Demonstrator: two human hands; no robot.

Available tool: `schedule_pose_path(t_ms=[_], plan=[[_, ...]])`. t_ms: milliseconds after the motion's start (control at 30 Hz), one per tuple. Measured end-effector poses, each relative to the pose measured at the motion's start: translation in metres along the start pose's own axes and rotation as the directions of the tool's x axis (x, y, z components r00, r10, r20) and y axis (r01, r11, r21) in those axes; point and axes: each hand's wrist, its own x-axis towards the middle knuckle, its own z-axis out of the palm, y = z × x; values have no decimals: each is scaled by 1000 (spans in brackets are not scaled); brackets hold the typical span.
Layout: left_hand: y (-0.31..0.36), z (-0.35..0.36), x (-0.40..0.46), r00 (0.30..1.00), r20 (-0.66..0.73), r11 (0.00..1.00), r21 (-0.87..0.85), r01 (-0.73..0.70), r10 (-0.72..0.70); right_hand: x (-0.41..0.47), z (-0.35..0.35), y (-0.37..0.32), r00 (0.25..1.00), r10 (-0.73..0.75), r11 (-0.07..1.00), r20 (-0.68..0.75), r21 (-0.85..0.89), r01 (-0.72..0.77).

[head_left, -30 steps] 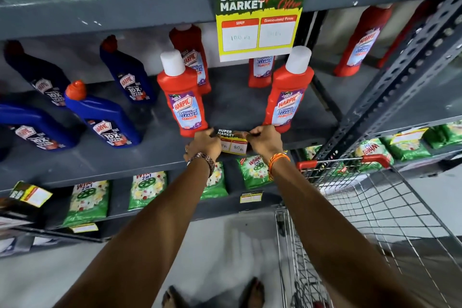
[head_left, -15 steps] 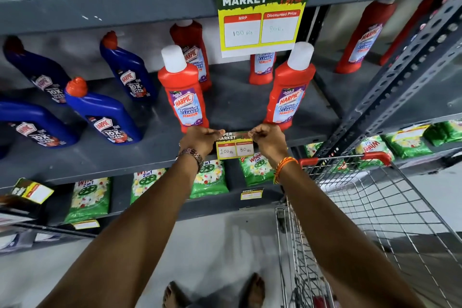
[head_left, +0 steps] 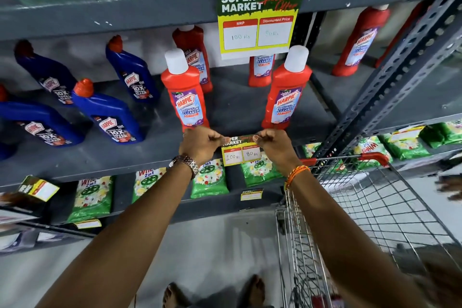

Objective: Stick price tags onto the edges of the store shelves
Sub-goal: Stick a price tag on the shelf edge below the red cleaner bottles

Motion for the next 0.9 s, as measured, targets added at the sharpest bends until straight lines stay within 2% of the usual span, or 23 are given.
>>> schedule_pose_path(t_ms=[133, 200, 267, 333, 400, 533, 633, 767, 900], plan=[[0, 2, -15, 997, -72, 998, 53, -33, 37, -10, -9, 7, 996, -63, 997, 55, -48, 66], [-2, 3, -24, 989, -134, 988, 153, -35, 56, -17, -13, 12, 988, -137, 985, 66, -100, 143], [-3, 5, -35, 986, -145, 945, 325, -26, 77, -25, -15, 15, 977, -210, 948, 34, -238, 212], [-5, 10, -44, 979, -160, 900, 434, -46, 127, -32, -13, 24, 976, -217, 900, -26, -393, 190], [-9, 17, -49, 968, -182, 868, 493, -61, 172, -32, -8, 42, 975, -214, 881, -53, -441, 169], [-11, 31, -51, 956, -181, 840, 534, -100, 229, -23, 5, 80, 983, -158, 879, -96, -467, 96], [-8, 36, -49, 967, -151, 822, 563, -86, 204, -33, 8, 71, 966, -170, 903, -193, -424, 75], [-3, 39, -41, 967, -150, 834, 543, -95, 207, -45, 9, 53, 919, -258, 930, -299, -335, 152], [-2, 40, -39, 958, -189, 830, 552, -76, 213, -38, 10, 50, 911, -304, 912, -277, -361, 194]])
